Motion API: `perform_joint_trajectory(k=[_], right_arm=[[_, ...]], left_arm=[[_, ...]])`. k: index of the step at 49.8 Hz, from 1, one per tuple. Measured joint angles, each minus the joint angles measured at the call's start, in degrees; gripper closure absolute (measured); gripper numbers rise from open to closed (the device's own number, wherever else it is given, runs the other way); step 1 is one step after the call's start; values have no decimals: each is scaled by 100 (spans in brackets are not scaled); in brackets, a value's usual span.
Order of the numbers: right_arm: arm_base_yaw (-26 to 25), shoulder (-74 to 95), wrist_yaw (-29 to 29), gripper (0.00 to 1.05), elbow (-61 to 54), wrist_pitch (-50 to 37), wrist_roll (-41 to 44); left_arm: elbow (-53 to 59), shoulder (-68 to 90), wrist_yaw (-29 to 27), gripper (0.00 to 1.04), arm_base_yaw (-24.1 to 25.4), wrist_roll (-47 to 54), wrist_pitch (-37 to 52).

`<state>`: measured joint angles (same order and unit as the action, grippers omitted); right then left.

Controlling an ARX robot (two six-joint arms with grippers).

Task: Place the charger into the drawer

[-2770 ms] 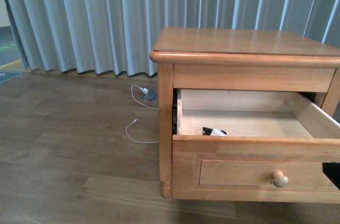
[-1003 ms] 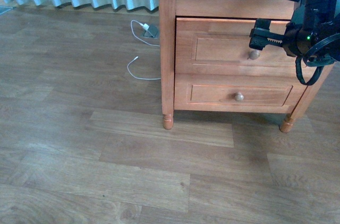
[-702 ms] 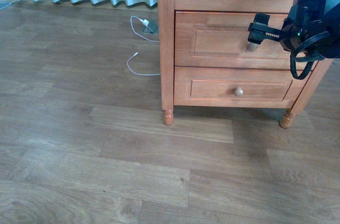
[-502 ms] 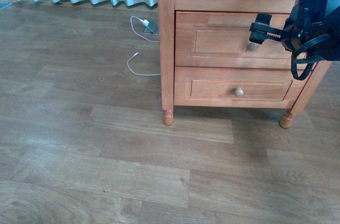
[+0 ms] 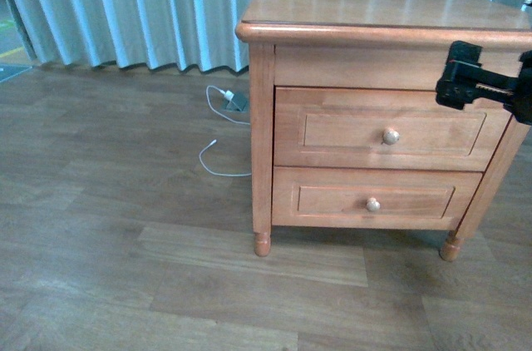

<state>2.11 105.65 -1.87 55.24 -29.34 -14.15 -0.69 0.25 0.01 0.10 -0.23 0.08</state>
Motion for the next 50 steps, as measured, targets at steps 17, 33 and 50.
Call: perform_joint_trajectory(k=[17,33,50], right_arm=[[-481,-3121,-632,8,-1676,1047,-20],[-2155,-6164,-2179,8,-2855,2424,-391],[-2284,-7079,-1755,25,-3698,1458,439]], left_arm=[[0,0,0,6,0,0,0],[0,0,0,6,0,0,0],[0,0,-2,6,0,0,0]])
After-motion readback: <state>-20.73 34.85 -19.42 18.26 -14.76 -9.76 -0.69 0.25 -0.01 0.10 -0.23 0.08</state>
